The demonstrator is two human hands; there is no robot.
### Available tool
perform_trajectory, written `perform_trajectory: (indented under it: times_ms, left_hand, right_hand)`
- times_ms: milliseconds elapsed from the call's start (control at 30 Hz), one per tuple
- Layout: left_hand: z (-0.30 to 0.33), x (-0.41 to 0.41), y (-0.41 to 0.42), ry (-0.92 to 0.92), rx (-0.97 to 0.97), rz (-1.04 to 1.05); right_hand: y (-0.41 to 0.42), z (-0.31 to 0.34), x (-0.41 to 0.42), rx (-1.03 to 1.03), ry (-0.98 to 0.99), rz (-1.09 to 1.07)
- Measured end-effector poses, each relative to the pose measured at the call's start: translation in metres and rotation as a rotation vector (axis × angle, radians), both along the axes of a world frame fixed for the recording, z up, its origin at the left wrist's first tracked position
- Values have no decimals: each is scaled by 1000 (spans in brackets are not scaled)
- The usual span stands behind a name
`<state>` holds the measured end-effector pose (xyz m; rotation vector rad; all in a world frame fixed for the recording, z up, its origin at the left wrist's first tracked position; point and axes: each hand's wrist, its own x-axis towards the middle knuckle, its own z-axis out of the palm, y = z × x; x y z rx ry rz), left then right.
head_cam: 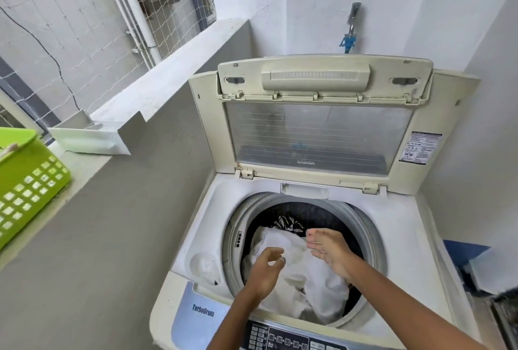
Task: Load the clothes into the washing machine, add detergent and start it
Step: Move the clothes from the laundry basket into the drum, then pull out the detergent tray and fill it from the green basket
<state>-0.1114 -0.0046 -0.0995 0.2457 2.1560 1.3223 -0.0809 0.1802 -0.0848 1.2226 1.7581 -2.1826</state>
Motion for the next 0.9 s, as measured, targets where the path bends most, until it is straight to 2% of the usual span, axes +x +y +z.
perform_trajectory:
  times_ms: [300,633,767,900]
  left_hand:
    - [13,6,9,-91,-85,91]
    - [41,26,6,-45,-68,255]
    - [52,38,-5,-30,-1,326]
    - [74,39,-18,36,82,419]
  right_hand:
    - [26,-29,-18,-111,-6,-45]
    - [19,-9,-36,-92,-15,-4]
    - [-9,18,-39,-106,38,80]
    - [-50,78,-51,-145,189,233]
